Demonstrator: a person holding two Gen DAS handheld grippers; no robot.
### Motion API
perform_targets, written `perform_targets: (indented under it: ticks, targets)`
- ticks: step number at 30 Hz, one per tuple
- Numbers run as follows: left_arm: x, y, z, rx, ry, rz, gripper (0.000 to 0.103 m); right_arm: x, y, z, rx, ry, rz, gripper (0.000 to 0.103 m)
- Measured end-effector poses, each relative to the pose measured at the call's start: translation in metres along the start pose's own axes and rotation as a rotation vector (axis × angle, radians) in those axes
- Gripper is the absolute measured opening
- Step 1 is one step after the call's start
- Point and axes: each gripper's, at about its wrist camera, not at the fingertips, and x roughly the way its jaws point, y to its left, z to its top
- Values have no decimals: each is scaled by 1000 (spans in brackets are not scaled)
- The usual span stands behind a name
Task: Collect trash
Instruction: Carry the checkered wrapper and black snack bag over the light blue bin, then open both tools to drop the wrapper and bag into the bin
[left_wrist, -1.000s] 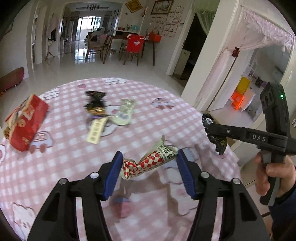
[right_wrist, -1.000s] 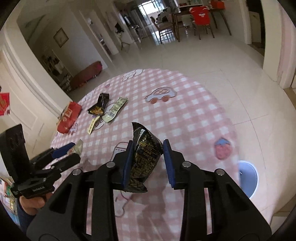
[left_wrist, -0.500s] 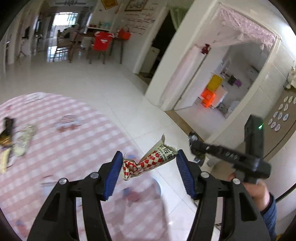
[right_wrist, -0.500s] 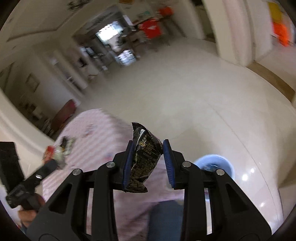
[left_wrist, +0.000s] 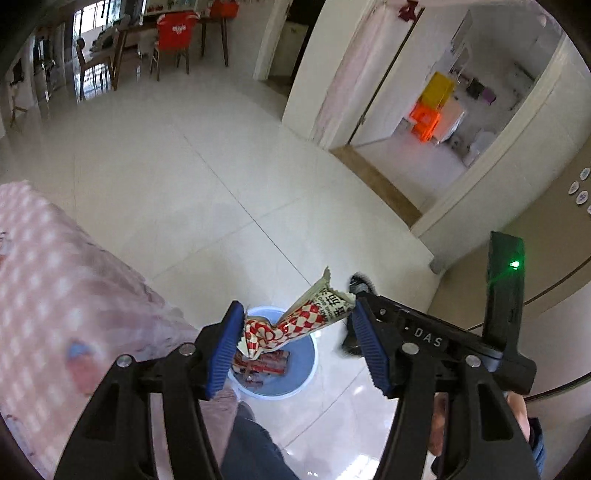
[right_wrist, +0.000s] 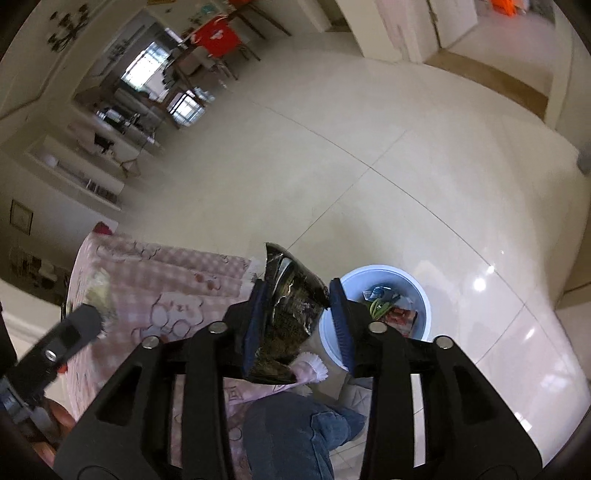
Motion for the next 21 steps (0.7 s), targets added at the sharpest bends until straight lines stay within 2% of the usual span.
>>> perform_targets:
  ticks: [1, 2, 3, 4, 5, 9, 11, 17, 21]
  targets:
    - [8, -2, 2, -7, 9, 6, 65, -1, -5, 1, 16, -6, 2, 68]
    - [15, -2, 5, -15, 20, 13, 70, -4, -8, 2, 25, -13, 11, 73]
    - [19, -1, 8, -22, 27, 13, 81, -6, -10, 3, 31, -18, 11, 75]
    - [23, 0, 8, -28, 32, 10, 88, -8, -11, 4, 36, -24, 3, 82]
    - [26, -1, 10, -24, 37, 15, 89, -9, -13, 4, 39, -30, 1, 89]
    - [30, -5, 8, 13, 47, 70, 91, -20, -24, 5, 68, -60, -20, 95]
    - [27, -4, 6, 13, 42, 74, 91, -26, -25, 6, 74, -72, -28, 97]
    - [6, -6, 1, 24, -1, 98, 91, -31, -17, 5, 47, -85, -74, 97]
    - [-11, -9, -1, 30, -35, 96, 91, -39, -7, 6, 36, -100, -76, 97]
